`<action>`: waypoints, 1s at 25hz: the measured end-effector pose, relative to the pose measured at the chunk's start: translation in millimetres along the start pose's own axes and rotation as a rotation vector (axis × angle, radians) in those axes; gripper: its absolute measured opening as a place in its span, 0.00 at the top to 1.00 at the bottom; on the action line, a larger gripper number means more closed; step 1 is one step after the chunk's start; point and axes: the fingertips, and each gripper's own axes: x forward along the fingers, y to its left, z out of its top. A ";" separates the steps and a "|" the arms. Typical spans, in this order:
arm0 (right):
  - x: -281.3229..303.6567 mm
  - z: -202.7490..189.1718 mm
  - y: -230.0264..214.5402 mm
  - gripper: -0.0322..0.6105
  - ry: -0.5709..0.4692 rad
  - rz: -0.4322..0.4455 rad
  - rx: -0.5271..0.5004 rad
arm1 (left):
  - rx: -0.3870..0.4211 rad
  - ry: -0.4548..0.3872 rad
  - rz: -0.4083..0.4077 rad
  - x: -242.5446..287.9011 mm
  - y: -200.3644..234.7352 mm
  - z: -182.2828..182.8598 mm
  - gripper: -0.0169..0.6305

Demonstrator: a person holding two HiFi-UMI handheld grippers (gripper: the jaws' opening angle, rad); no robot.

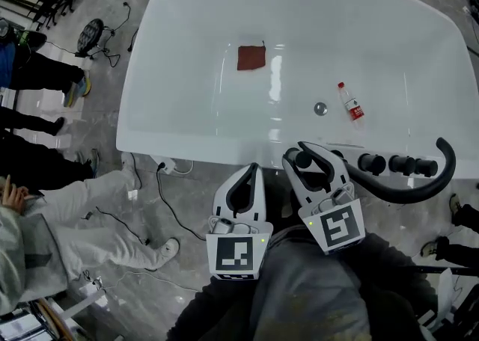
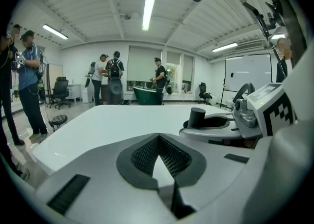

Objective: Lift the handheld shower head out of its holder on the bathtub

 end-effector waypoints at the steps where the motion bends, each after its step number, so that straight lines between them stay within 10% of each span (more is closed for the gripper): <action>1: 0.4 -0.1 -0.1 0.73 0.002 0.004 -0.001 | 0.000 -0.001 0.001 0.9 -0.1 1.4 0.97; 25: -5.5 27.9 -0.7 0.73 -0.036 0.009 -0.026 | 0.029 -0.006 -0.011 -1.9 -2.6 29.9 0.97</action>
